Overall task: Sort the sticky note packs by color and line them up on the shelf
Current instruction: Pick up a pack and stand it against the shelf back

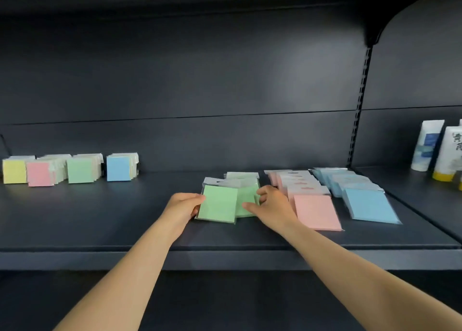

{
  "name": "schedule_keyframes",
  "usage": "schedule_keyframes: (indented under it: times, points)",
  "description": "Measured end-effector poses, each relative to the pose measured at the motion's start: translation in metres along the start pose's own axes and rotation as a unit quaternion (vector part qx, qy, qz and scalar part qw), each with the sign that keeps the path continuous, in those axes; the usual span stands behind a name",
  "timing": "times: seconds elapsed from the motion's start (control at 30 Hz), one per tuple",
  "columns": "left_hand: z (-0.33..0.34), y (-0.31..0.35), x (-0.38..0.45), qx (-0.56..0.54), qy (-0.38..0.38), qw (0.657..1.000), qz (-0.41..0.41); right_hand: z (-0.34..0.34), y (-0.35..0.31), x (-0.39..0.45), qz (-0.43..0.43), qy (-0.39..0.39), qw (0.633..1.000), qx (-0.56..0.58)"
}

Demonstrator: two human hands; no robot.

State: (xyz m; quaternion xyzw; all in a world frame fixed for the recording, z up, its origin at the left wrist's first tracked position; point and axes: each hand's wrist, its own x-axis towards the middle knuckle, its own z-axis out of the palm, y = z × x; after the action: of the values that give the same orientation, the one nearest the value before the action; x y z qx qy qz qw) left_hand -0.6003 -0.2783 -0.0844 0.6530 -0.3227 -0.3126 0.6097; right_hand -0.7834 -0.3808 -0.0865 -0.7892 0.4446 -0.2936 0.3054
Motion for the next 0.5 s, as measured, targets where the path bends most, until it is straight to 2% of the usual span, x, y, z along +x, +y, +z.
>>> schedule_keyframes:
  times: [0.17, 0.33, 0.5]
  points:
    - [0.003, 0.0, 0.002, 0.091, -0.064, 0.994, 0.016, 0.009, 0.002, 0.016, 0.047, 0.026, 0.996, 0.072]
    - [-0.007, -0.001, 0.012, -0.122, -0.012, 0.992, 0.0, 0.011, 0.002, 0.019, 0.047, 0.015, 0.997, 0.059]
    - [-0.013, -0.005, 0.025, -0.212, 0.09, 0.973, -0.02, 0.012, 0.0, 0.02, 0.041, -0.003, 0.999, 0.033]
